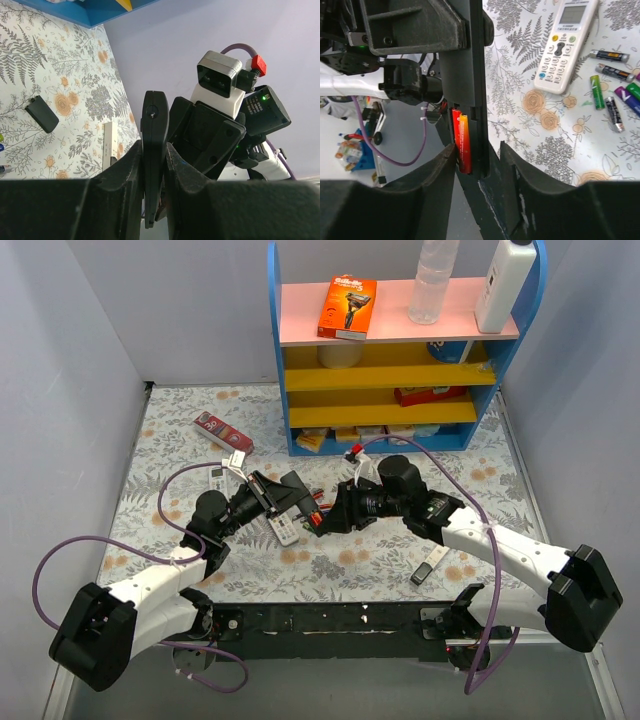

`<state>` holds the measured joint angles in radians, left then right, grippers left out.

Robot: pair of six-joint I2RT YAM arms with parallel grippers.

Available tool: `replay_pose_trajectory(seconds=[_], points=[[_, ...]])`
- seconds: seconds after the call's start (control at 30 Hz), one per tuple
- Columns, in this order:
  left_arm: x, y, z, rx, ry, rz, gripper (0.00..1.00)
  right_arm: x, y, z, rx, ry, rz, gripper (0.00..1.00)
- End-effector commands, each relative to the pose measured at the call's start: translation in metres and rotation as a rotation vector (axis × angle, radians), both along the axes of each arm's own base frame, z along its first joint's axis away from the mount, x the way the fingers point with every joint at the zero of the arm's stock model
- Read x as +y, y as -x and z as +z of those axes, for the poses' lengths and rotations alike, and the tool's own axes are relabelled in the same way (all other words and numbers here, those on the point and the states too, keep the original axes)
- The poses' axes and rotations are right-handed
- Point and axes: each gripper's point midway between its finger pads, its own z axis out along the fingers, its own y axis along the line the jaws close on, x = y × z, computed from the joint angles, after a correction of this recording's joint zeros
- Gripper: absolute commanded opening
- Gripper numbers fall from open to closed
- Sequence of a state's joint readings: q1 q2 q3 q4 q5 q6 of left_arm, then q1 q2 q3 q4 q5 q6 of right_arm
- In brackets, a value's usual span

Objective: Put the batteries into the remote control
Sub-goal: Load the battery into the remote control.

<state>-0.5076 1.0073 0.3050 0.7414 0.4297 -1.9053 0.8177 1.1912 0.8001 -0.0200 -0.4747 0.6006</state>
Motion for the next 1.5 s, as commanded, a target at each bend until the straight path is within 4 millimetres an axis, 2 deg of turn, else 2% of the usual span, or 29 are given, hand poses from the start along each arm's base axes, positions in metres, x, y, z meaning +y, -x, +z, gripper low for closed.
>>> replay_pose_trajectory(seconds=[0.0, 0.13, 0.3, 0.4, 0.63, 0.93, 1.17, 1.47], points=[[-0.002, 0.006, 0.026, -0.057, 0.064, -0.032, 0.00, 0.006, 0.000, 0.007, 0.005, -0.094, 0.018, 0.44], [-0.003, 0.008, 0.029, -0.062, 0.083, -0.043, 0.00, 0.006, 0.003, 0.003, 0.032, -0.127, 0.023, 0.30], [-0.004, 0.011, 0.034, -0.085, 0.098, -0.064, 0.00, 0.006, 0.003, 0.006, 0.038, -0.164, 0.023, 0.26], [-0.006, 0.015, 0.037, -0.099, 0.112, -0.088, 0.00, 0.007, 0.001, 0.011, 0.029, -0.197, 0.019, 0.26], [-0.007, 0.020, 0.040, -0.113, 0.133, -0.118, 0.00, 0.013, -0.007, 0.026, -0.003, -0.237, 0.020, 0.44], [-0.007, 0.023, 0.039, -0.119, 0.129, -0.131, 0.00, 0.018, -0.020, 0.044, -0.039, -0.274, -0.003, 0.44], [-0.007, 0.022, 0.034, -0.108, 0.121, -0.125, 0.00, 0.018, -0.022, 0.056, -0.055, -0.316, 0.000, 0.45], [-0.007, 0.023, 0.029, -0.107, 0.109, -0.126, 0.00, 0.015, -0.028, 0.060, -0.058, -0.331, -0.026, 0.41]])
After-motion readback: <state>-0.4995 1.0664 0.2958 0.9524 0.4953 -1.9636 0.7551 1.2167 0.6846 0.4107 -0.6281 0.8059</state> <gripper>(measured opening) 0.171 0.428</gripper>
